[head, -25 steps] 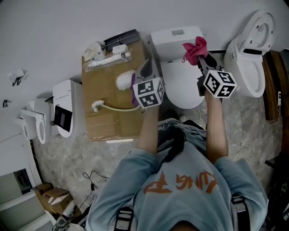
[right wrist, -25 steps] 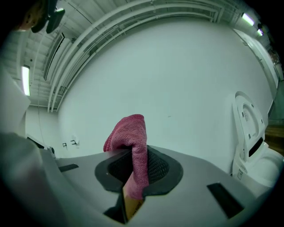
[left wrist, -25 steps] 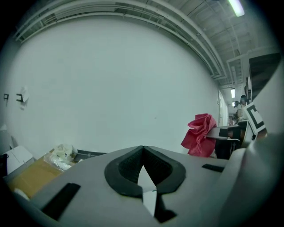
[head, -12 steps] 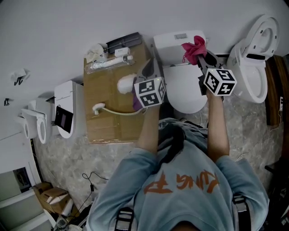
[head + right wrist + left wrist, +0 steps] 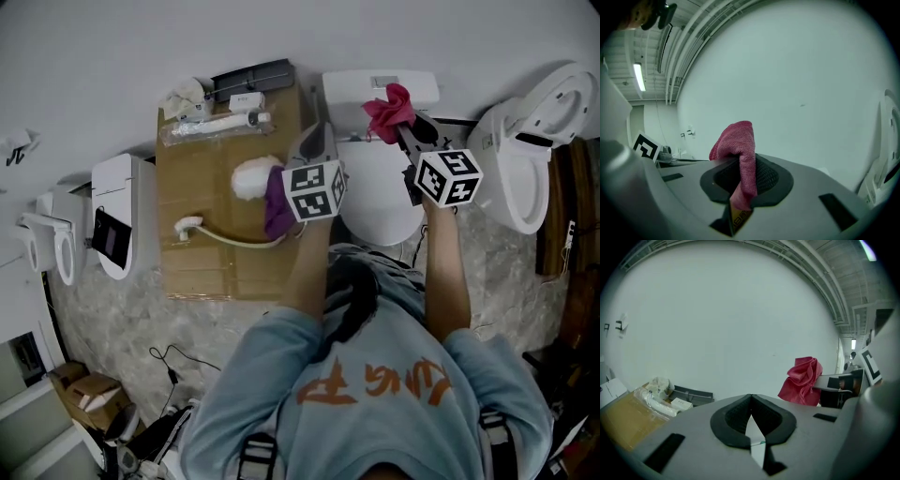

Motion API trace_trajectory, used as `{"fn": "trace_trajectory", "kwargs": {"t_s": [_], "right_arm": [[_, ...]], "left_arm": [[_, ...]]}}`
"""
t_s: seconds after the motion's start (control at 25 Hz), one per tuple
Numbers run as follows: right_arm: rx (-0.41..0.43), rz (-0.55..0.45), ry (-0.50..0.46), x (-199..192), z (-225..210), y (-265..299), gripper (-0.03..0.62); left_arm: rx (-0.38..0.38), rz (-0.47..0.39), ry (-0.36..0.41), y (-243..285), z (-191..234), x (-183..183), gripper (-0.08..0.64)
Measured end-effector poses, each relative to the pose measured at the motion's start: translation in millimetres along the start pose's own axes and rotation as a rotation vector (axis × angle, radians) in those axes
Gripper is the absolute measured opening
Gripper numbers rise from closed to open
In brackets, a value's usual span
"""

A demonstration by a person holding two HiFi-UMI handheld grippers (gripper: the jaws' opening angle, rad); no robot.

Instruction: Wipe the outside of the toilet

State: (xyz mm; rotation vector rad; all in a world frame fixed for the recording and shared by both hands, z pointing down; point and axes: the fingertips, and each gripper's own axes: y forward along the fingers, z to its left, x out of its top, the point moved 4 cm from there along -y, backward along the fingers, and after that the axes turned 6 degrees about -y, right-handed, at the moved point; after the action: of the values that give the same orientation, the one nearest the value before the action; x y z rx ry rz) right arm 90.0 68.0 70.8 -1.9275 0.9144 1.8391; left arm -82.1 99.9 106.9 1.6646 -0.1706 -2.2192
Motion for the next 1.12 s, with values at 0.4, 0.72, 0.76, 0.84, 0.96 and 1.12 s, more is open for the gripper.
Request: {"fn": "trace_trajectory", "kwargs": {"t_s": [0.4,0.72,0.76,0.84,0.96,1.12], "right_arm": [[0.057,0.129,-0.009,-31.5,-44.7,78.9,0.071],[0.090,0.216,-0.009,-54.0,-62.2,144.8,0.071],[0.101,0.233,-0.019,-57.2,-62.2,153.2,0.071],[0.135,0.265,-0.046,-61.8,-61.2,169.9,0.069],[0.188,0.290,-0.118,-64.4,-59.3,200.8,0.071],[0.236,0.317,-0.201,-72.6,-59.2,241.4,0.069]], "left_arm": [[0.017,0.116,-0.058,82.2,33.2,-18.4,0.025],[0.030,0.186,-0.118,135.8,65.0,-30.7,0.025],[0.031,0.195,-0.127,140.4,68.0,-33.7,0.025],[0.035,0.214,-0.150,148.2,73.7,-40.3,0.025],[0.037,0.239,-0.181,163.3,87.5,-45.8,0.025],[0.034,0.254,-0.221,185.6,108.5,-52.8,0.025]]}}
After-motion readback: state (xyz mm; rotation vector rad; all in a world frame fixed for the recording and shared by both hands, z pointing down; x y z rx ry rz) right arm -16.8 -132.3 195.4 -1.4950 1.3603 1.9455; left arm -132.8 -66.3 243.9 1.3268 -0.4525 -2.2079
